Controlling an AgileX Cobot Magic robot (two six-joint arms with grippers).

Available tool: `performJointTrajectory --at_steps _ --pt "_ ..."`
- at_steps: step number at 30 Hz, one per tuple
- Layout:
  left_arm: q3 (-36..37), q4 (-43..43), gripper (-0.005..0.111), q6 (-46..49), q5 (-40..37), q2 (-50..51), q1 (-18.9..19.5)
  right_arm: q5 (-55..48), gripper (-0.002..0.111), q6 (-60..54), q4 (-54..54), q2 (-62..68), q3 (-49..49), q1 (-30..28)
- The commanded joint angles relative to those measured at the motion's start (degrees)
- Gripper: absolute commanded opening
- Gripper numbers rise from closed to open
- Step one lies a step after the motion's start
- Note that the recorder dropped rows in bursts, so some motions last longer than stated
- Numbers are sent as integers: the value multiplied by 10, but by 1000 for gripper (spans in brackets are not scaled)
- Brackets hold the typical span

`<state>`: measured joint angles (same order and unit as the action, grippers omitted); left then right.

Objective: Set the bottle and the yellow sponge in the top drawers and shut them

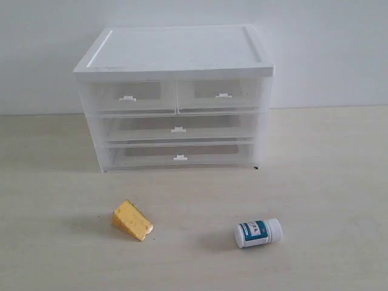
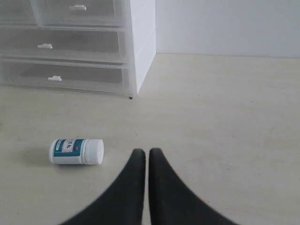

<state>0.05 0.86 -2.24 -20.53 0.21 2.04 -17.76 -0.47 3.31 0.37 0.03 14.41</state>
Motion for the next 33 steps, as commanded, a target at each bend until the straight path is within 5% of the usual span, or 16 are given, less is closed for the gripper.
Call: performJointTrajectory --at_steps 1,14,19,23,33 --pt "0 -4 4 -3 10 -2 1 1 0 1 -3 -4 0 -2" --pt "0 -9 4 -13 9 -2 1 1 0 1 -3 -4 0 -2" --pt "0 -208 4 -204 -1 -2 1 1 0 1 -3 -4 0 -2" --pt "0 -323 4 -219 -1 -2 1 1 0 1 -3 -4 0 -2" --pt "0 -329 4 -219 87 -2 1 1 0 1 -3 -4 0 -2"
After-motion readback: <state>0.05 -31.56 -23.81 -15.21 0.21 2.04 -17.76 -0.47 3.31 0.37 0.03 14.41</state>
